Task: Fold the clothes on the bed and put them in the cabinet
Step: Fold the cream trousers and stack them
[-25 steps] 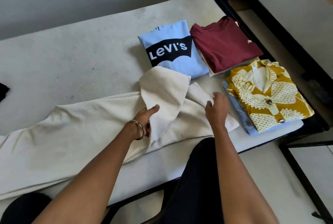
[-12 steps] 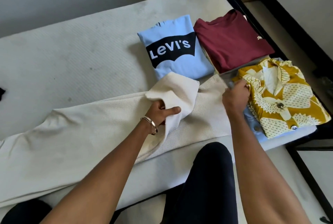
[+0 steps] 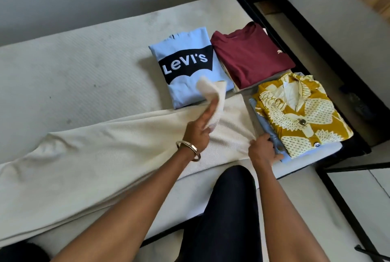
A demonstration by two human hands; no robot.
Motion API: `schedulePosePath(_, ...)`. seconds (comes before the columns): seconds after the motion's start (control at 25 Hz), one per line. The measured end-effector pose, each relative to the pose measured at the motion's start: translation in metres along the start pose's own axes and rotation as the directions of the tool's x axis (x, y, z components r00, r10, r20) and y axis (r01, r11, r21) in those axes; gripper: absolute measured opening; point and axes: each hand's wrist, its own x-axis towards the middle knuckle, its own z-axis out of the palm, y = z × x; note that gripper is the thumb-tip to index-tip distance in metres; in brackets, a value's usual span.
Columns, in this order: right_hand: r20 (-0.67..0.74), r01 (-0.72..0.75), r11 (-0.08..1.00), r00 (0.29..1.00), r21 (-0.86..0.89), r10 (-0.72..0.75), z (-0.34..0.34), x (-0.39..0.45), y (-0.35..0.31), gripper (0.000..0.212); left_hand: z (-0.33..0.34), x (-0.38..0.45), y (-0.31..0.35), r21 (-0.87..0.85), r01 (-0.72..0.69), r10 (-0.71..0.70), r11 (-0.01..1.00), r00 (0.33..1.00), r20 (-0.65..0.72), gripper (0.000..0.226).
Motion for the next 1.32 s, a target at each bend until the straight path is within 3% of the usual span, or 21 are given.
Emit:
schedulePosePath(0.08, -0.015, -0.043, 0.997, 0.999, 0.063, 0.044, -0.01, 0.006, 0.004, 0.042, 0.022, -0.004, 0.012, 0.129, -0.247, 0.203, 0.96, 0.938, 0.281, 0.075)
schedulePosePath(0.12, -0.047, -0.054, 0.995, 0.997, 0.079, 0.058, -0.015, 0.005, 0.002, 0.044, 0.034, -0.006, 0.009, 0.285, -0.322, 0.158, 0.903, 0.865, 0.476, 0.076)
schedulePosePath(0.16, -0.09, -0.052, 0.993, 0.994, 0.103, 0.061, -0.019, 0.002, 0.001, 0.047, 0.044, -0.009, 0.0, 0.474, -0.36, -0.006, 0.804, 0.791, 0.612, 0.078)
schedulePosePath(0.2, -0.149, -0.039, 0.987, 0.987, 0.155, 0.063, -0.021, -0.002, 0.0, 0.049, 0.051, -0.014, -0.011, 0.613, -0.368, -0.186, 0.7, 0.735, 0.653, 0.081)
schedulePosePath(0.24, -0.197, -0.039, 0.97, 0.976, 0.24, 0.088, -0.024, -0.007, 0.001, 0.046, 0.054, -0.021, -0.023, 0.684, -0.35, -0.297, 0.641, 0.708, 0.64, 0.082)
schedulePosePath(0.32, -0.208, -0.1, 0.855, 0.95, 0.509, 0.235, -0.023, -0.016, 0.008, 0.037, 0.046, -0.041, -0.041, 0.757, -0.299, -0.333, 0.581, 0.762, 0.556, 0.079)
schedulePosePath(0.36, -0.15, -0.163, 0.755, 0.933, 0.635, 0.327, -0.022, -0.019, 0.011, 0.039, 0.039, -0.051, -0.051, 0.786, -0.287, -0.29, 0.548, 0.816, 0.5, 0.076)
schedulePosePath(0.44, 0.044, -0.331, 0.621, 0.902, 0.711, 0.43, -0.018, -0.022, 0.011, 0.072, 0.023, -0.073, -0.067, 0.83, -0.275, -0.129, 0.485, 0.916, 0.379, 0.075)
schedulePosePath(0.52, 0.19, -0.41, 0.701, 0.908, 0.583, 0.374, -0.016, -0.022, 0.003, 0.109, 0.005, -0.098, -0.08, 0.872, -0.203, -0.1, 0.445, 0.956, 0.274, 0.083)
schedulePosePath(0.6, 0.255, -0.331, 0.792, 0.94, 0.514, 0.227, -0.009, -0.024, -0.005, 0.123, -0.008, -0.115, -0.089, 0.896, -0.088, -0.249, 0.436, 0.945, 0.213, 0.094)
schedulePosePath(0.68, 0.193, -0.161, 0.724, 0.98, 0.67, 0.04, -0.007, -0.026, -0.005, 0.112, -0.017, -0.116, -0.088, 0.909, -0.007, -0.326, 0.417, 0.932, 0.157, 0.093)
schedulePosePath(0.76, -0.012, 0.057, 0.631, 0.997, 0.774, -0.075, -0.016, -0.031, -0.001, 0.073, -0.016, -0.111, -0.084, 0.905, 0.05, -0.348, 0.422, 0.931, 0.111, 0.089)
schedulePosePath(0.88, -0.305, 0.251, 0.494, 0.952, 0.832, 0.03, -0.052, -0.038, -0.007, 0.045, -0.015, -0.109, -0.074, 0.92, 0.044, -0.263, 0.389, 0.963, 0.065, 0.091)
schedulePosePath(0.96, -0.479, 0.334, 0.539, 0.865, 0.774, 0.151, -0.073, -0.037, -0.013, 0.037, -0.015, -0.112, -0.079, 0.923, 0.007, -0.161, 0.385, 0.985, 0.06, 0.088)
schedulePosePath(1.04, -0.535, 0.307, 0.657, 0.827, 0.689, 0.175, -0.075, -0.034, -0.012, 0.032, -0.016, -0.113, -0.083, 0.916, -0.052, -0.059, 0.398, 0.995, 0.082, 0.078)
schedulePosePath(1.12, -0.391, 0.042, 0.813, 0.89, 0.581, 0.234, -0.064, -0.027, -0.003, 0.036, -0.017, -0.111, -0.084, 0.895, -0.118, -0.059, 0.431, 0.986, 0.158, 0.075)
schedulePosePath(1.2, -0.286, -0.193, 0.897, 0.903, 0.398, 0.322, -0.051, -0.031, 0.006, 0.04, -0.02, -0.112, -0.089, 0.843, -0.17, -0.117, 0.511, 0.957, 0.264, 0.066)
schedulePosePath(1.24, -0.325, -0.188, 0.928, 0.898, 0.322, 0.295, -0.044, -0.035, 0.009, 0.039, -0.023, -0.113, -0.094, 0.821, -0.174, -0.126, 0.544, 0.95, 0.285, 0.06)
schedulePosePath(1.32, -0.441, 0.072, 0.963, 0.896, 0.26, 0.052, -0.03, -0.042, 0.001, 0.035, -0.029, -0.114, -0.098, 0.79, -0.158, -0.137, 0.592, 0.947, 0.292, 0.065)
